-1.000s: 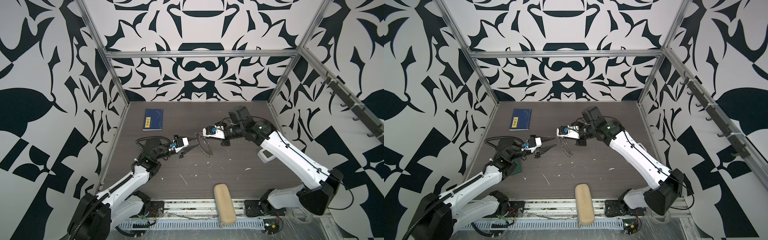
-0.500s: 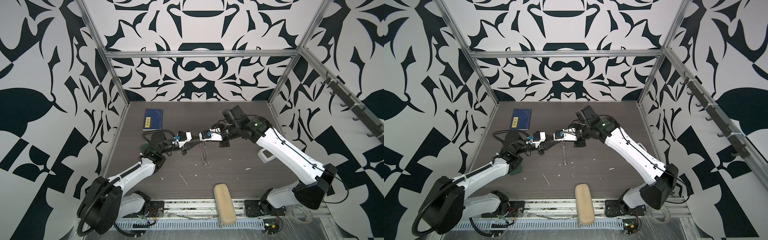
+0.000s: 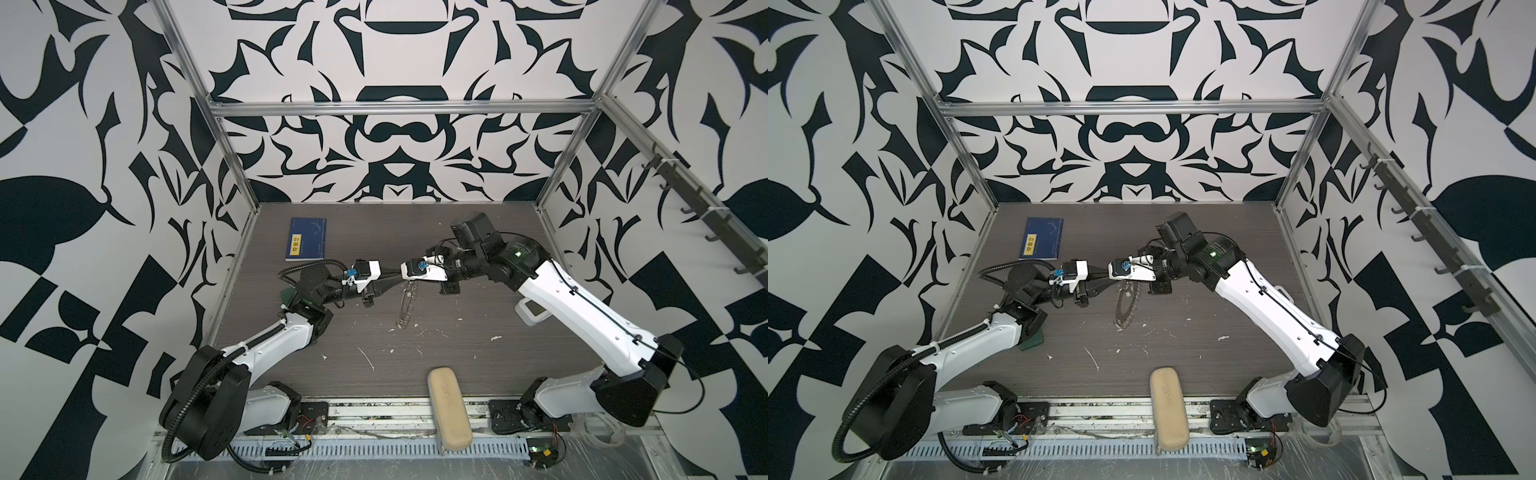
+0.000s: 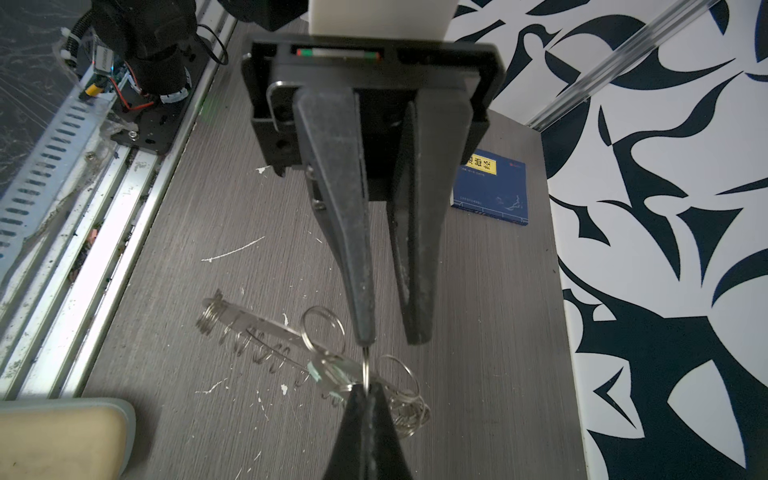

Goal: Remove the keys from the keyring

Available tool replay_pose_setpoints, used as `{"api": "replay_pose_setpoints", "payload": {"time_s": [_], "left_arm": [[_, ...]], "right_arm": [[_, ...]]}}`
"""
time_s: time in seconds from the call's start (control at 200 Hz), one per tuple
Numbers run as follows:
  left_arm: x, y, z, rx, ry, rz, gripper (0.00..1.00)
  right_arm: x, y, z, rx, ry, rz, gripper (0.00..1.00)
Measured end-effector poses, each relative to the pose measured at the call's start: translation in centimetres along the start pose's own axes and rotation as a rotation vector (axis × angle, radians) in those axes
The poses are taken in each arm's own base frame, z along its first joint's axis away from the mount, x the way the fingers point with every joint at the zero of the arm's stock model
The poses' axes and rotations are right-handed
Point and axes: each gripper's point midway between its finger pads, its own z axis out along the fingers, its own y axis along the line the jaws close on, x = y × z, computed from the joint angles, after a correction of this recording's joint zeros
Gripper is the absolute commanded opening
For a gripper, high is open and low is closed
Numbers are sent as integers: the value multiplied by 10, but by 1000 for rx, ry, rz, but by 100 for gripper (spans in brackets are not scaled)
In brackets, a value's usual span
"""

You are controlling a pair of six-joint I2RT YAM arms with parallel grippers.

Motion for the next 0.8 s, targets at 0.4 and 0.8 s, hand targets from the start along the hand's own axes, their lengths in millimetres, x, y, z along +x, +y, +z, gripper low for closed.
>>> {"api": "replay_pose_setpoints", "payload": {"time_s": [0.4, 0.8], "left_arm": [[4, -2, 1, 20, 24, -26, 19], [4, -6, 7, 56, 68, -36, 13]], "right_arm": [[4, 2, 8, -28, 4, 18, 0], [5, 2, 7, -34, 22, 27, 0]]}}
